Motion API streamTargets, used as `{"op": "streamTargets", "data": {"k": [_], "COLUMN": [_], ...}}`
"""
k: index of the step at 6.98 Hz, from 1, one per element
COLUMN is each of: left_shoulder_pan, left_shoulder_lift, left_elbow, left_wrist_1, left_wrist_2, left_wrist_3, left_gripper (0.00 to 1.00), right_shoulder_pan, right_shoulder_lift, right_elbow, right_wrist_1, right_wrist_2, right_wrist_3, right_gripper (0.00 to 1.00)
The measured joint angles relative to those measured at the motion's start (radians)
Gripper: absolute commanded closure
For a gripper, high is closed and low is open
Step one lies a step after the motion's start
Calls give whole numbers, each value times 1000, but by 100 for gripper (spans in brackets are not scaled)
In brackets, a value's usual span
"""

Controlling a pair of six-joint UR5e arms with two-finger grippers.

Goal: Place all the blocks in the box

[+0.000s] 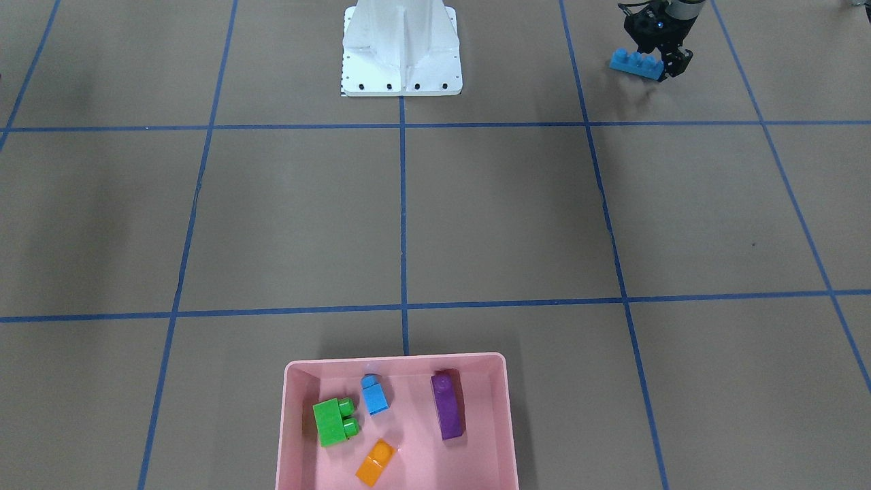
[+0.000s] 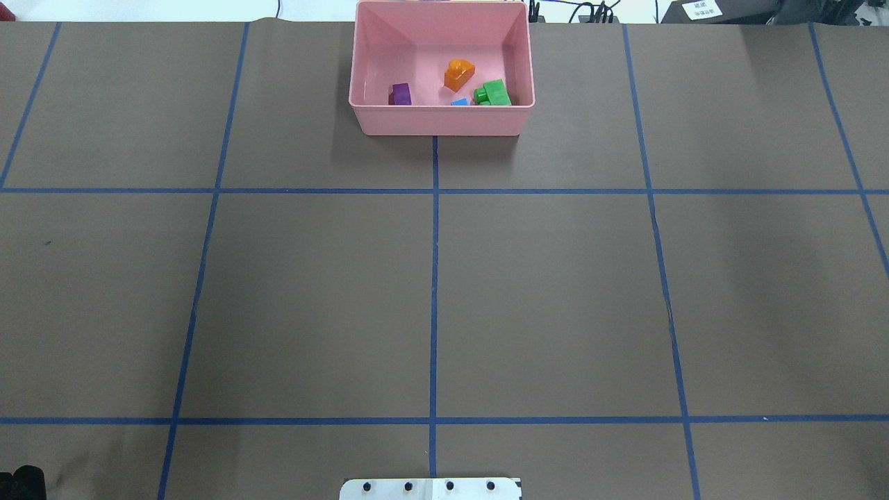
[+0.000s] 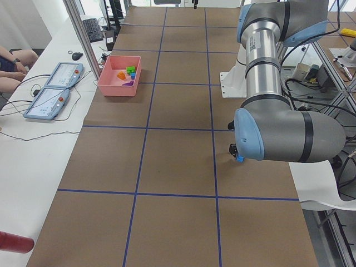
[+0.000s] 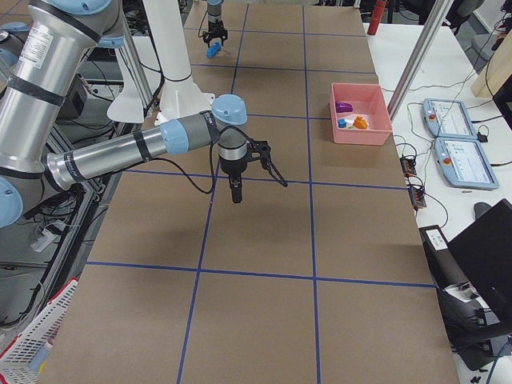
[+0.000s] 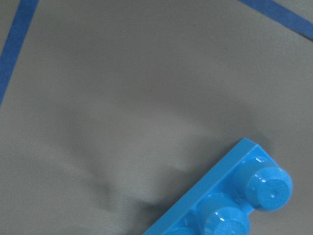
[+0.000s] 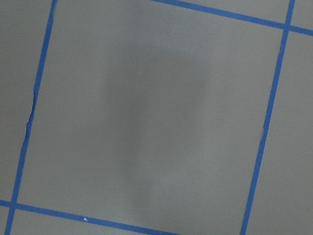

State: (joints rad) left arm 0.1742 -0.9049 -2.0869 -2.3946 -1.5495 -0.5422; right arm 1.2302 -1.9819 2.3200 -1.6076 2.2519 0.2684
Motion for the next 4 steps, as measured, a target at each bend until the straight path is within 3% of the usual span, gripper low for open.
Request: {"op": "streamTargets", "data": {"k": [1, 2, 4], "left_shoulder_pan": [0, 0, -4], "left_shoulder_lift": [0, 0, 1], "left_elbow": [1, 2, 0], "left_wrist_1": [0, 1, 0], "left_wrist_2": [0, 0, 4], "left_wrist_3": [-2, -4, -12], "left_gripper": [83, 100, 100], "right_shoulder_pan": [0, 0, 0], "right_shoulder_lift": [0, 0, 2], "right_elbow": [0, -1, -2], "right_wrist_1": [0, 0, 0], "right_wrist_2": [0, 0, 0], "right_wrist_3": [0, 0, 0], "right_gripper": [0, 0, 0]}}
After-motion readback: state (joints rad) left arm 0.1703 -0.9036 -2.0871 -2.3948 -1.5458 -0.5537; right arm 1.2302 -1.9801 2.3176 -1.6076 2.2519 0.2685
